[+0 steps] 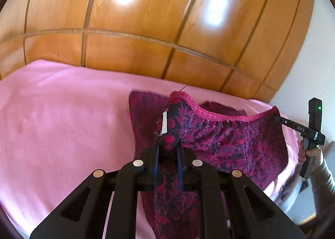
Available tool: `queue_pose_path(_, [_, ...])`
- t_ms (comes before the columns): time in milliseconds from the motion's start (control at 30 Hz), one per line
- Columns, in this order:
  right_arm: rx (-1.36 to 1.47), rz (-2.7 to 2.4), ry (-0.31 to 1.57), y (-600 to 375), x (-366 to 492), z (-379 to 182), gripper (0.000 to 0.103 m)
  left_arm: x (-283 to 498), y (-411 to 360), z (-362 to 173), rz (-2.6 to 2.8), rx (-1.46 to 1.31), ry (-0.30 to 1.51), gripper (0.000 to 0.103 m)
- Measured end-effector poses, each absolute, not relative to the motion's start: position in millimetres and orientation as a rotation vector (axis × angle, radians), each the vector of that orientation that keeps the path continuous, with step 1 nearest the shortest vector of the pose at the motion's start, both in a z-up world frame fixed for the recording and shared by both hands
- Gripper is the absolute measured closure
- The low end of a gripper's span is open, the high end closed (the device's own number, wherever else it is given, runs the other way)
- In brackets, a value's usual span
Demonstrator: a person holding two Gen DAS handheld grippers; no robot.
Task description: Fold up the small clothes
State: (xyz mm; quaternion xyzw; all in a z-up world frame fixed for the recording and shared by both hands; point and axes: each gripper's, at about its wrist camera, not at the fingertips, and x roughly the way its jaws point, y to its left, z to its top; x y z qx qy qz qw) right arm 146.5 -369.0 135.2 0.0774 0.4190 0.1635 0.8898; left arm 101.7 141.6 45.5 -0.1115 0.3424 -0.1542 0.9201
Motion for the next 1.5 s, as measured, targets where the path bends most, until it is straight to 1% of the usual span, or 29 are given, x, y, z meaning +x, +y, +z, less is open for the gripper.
queue_pose_path(133, [0.176,0.280,0.863,-361,192,125,0.084,149,136,48,-0.269,-0.205,0.702,0.091])
queue_pose_path(300, [0.185,0.194,0.885,-350,248,104,0.085,212,131,38,-0.199,-0.201,0.739,0.091])
queue_pose_path(467, [0.145,0.118,0.941,-342,288,72,0.085,263,128,8,-0.132,-0.210,0.824,0.091])
queue_pose_path(633, [0.135,0.068,1.052,-344,312,26,0.085,297,129,-34,-0.074,-0.233,0.942,0.091])
queue_pose_path(700, [0.178,0.066,1.091,-347,319,13,0.084,302,130,-42,-0.066,-0.254,0.966,0.090])
queue_pose_path(767, [0.189,0.073,1.103,-348,321,13,0.081,301,132,-38,-0.058,-0.268,0.962,0.085])
queue_pose_path(800, [0.186,0.071,1.106,-348,321,14,0.076,298,133,-34,-0.054,-0.268,0.952,0.084])
queue_pose_path(833, [0.184,0.070,1.106,-349,320,17,0.071,296,132,-30,-0.047,-0.266,0.942,0.074])
queue_pose_path(867, [0.184,0.072,1.099,-350,321,21,0.066,291,134,-24,-0.015,-0.259,0.925,0.061])
queue_pose_path(900, [0.181,0.064,1.079,-351,317,28,0.053,283,136,-16,0.007,-0.261,0.895,0.058])
queue_pose_path(933, [0.179,0.053,1.058,-355,316,33,0.047,274,137,-8,0.021,-0.264,0.857,0.058])
queue_pose_path(1067, [0.171,0.051,0.962,-353,289,64,0.047,237,131,19,0.013,-0.237,0.745,0.058])
queue_pose_path(1167, [0.168,0.169,0.922,-330,258,87,0.047,208,106,28,-0.049,-0.156,0.681,0.058])
queue_pose_path(1233, [0.168,0.265,0.919,-306,242,92,0.047,206,89,23,-0.090,-0.130,0.702,0.058])
queue_pose_path(1333, [0.156,0.391,0.969,-272,225,87,0.047,218,76,-3,-0.098,-0.137,0.819,0.058])
queue_pose_path(1400, [0.100,0.418,1.027,-249,225,73,0.046,230,79,-23,-0.065,-0.147,0.882,0.058])
queue_pose_path(1500, [0.063,0.379,1.090,-239,236,50,0.046,236,80,-32,-0.042,-0.140,0.888,0.058])
